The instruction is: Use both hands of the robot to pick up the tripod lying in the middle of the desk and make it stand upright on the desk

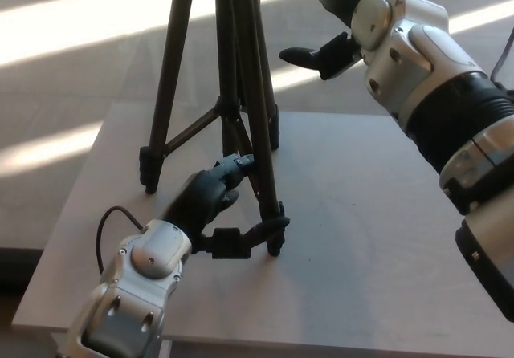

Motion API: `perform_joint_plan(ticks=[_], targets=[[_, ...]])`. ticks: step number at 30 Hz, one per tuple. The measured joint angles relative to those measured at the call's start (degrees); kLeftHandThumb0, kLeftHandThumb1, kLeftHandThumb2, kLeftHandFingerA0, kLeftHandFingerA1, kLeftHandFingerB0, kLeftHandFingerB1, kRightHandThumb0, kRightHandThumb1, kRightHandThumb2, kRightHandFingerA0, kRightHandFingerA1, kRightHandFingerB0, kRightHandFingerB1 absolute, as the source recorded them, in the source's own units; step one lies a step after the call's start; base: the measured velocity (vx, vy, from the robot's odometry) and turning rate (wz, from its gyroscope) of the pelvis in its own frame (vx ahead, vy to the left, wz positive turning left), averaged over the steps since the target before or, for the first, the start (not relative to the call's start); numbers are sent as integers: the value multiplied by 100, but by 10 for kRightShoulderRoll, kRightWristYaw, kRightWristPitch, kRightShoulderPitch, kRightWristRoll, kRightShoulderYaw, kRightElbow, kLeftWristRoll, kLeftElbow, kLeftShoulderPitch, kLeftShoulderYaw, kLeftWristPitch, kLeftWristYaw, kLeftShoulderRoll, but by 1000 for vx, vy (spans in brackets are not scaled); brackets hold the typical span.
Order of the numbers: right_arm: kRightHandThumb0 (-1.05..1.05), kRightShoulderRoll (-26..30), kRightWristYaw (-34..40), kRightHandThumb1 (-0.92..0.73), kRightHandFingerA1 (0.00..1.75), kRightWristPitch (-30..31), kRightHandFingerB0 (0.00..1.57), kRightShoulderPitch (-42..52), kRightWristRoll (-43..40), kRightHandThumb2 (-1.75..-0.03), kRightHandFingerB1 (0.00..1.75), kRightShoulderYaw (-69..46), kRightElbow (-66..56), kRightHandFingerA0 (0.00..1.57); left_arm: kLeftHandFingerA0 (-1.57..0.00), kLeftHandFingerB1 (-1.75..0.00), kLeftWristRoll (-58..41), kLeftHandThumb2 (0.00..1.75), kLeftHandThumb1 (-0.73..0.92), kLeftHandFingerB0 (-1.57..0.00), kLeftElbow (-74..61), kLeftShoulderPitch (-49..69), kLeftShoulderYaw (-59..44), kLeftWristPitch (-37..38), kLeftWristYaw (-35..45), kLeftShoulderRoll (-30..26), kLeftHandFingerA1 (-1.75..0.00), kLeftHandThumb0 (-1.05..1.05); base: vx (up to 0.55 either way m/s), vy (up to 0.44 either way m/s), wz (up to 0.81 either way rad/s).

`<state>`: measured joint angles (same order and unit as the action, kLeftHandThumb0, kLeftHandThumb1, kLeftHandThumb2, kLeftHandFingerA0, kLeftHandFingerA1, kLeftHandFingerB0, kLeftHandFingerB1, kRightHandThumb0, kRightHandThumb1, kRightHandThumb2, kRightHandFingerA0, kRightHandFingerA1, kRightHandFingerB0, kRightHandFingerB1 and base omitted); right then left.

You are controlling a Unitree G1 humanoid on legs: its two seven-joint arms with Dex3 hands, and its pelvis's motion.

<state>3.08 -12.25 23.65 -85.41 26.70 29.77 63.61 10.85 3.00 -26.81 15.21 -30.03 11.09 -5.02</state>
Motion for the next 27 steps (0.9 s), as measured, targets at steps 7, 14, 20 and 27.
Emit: perform_joint_plan(ticks=[7, 14, 20, 27], targets=[[-105, 0, 0, -59, 29, 1, 0, 3, 3, -98, 8, -12, 0, 0, 0, 0, -2, 61, 65, 0, -5, 2, 0, -8, 12, -3, 0, -105, 0, 0, 0], [-105, 16, -4, -58, 31, -2, 0, 19, 4, -101, 11, -20, -1, 0, 0, 0, -5, 61, 67, 0, -23, 21, -2, 0, 19, -15, 0, -105, 0, 0, 0], [-104, 63, -19, -58, 22, -7, 0, 68, 0, -97, 0, -47, -59, 0, 0, 0, -14, 62, 69, 0, -74, 88, -26, 1, 37, -54, 0, -102, 0, 0, 0], [-99, 119, -48, -56, 16, 8, 0, 142, -6, -92, 0, -92, -185, 0, 0, -1, -58, 101, 66, 0, -141, 179, -111, 2, 55, -59, -7, -105, 0, 0, 0]])
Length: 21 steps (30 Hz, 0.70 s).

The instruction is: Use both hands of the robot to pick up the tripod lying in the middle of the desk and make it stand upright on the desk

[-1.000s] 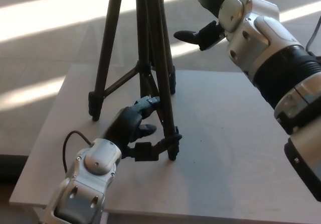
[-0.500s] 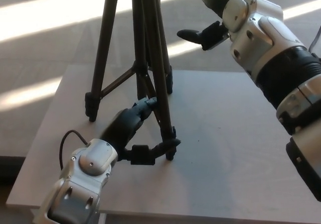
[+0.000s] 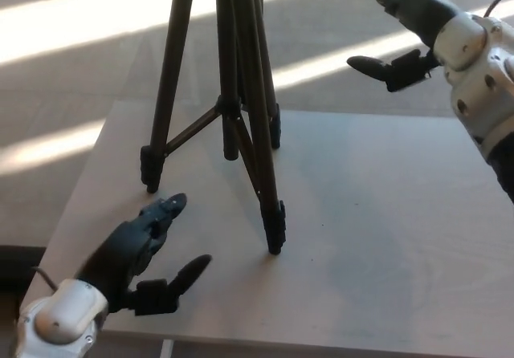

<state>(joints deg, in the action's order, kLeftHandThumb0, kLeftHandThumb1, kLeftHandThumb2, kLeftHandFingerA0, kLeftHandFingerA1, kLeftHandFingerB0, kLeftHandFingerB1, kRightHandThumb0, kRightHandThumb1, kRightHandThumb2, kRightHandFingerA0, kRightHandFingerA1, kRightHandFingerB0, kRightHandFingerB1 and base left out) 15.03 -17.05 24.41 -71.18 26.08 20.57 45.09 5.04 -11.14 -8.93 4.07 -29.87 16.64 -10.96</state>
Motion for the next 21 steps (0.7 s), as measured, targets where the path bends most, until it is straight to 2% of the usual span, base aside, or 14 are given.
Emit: perform_joint_plan(ticks=[9, 10, 12, 15, 16, 17, 18, 19, 20, 21], targets=[[-95, 52, -30, -55, 11, 13, 0, 100, -19, -89, 0, -73, -143, 0, 0, 0, -81, 96, 57, 0, -31, 49, -110, 0, 20, 26, -6, -100, 0, 0, 0], [-80, 59, -33, -52, 0, 14, 0, 115, -21, -79, 0, -85, -159, 0, 0, 0, -90, 98, 59, 0, -33, 54, -125, 0, 22, 26, -9, -102, 0, 0, 0], [-87, 72, -39, -54, 6, 16, 0, 148, -26, -86, 0, -110, -188, 0, 0, 0, -109, 100, 61, 0, -36, 65, -153, 0, 26, 26, -10, -104, 0, 0, 0], [-89, 93, -50, -53, 1, 16, 3, 204, -36, -85, 3, -159, -230, 0, 0, 0, -135, 97, 60, 0, -37, 83, -201, 0, 34, 23, -9, -103, 0, 0, 0], [-80, 98, -53, -49, 8, 17, 10, 220, -39, -82, 20, -172, -239, 0, 0, 0, -142, 66, 65, 0, -37, 88, -214, 0, 35, 22, 0, -87, 0, 0, 0], [-74, 102, -54, -48, 24, 17, 2, 230, -41, -86, 27, -182, -245, 1, 0, 0, -147, 60, 65, 0, -36, 92, -223, 0, 37, 21, 0, -89, 0, 0, 0], [-66, 108, -60, -57, 27, 17, 12, 262, -45, -58, 26, -211, -265, 5, 0, 0, -158, 60, 64, 0, -36, 101, -247, 0, 41, 19, 0, -86, 0, 0, 0], [-70, 113, -63, -45, 33, 18, 9, 285, -49, -81, 35, -231, -277, 6, 0, 0, -166, 94, 58, 0, -35, 109, -264, 0, 44, 16, -10, -97, 0, 0, 0], [-69, 116, -66, -46, 42, 18, 9, 303, -52, -80, 40, -248, -285, 5, 0, 0, -172, 94, 58, 0, -35, 116, -277, 0, 46, 15, -10, -97, 0, 0, 0], [-36, 119, -69, -35, 52, 18, 0, 326, -56, -94, 48, -267, -295, 2, 0, 0, -178, 94, 56, 0, -33, 123, -292, 0, 48, 13, -9, -97, 0, 0, 0]])
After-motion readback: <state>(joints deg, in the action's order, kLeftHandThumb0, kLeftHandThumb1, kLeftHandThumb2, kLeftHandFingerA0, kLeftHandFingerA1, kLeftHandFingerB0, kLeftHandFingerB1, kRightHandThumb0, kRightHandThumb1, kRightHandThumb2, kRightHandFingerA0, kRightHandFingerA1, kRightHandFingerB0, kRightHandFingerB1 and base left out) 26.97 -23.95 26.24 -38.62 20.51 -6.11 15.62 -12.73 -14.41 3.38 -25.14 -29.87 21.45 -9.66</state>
